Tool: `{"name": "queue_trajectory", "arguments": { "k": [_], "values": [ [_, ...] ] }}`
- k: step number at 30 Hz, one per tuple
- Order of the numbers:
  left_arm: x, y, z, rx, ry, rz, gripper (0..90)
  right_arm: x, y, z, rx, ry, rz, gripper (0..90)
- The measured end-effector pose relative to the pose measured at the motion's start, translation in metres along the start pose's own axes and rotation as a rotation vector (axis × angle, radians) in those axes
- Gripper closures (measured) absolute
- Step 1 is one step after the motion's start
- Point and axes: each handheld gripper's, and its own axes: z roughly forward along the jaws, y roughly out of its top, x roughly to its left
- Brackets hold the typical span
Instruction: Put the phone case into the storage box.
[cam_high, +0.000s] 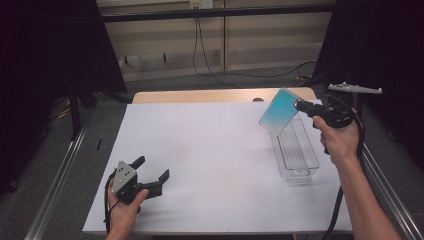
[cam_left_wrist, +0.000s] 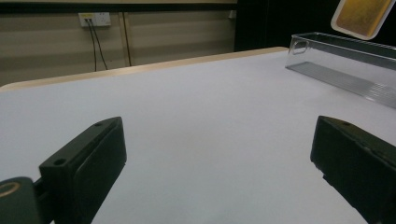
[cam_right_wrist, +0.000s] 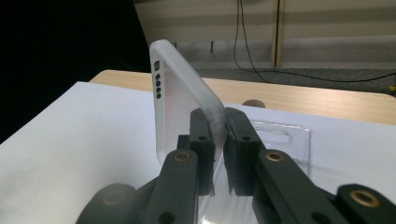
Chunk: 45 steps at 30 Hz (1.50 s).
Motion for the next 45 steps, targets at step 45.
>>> {"name": "queue_trajectory", "arguments": {
  "k": [45],
  "values": [
    [-0.001,0.0,-0.001,0.011,0.0,-0.007,3.5,-0.044,0.012,0.035,0.053,-0.123,-0.197,82.6]
  ]
}}
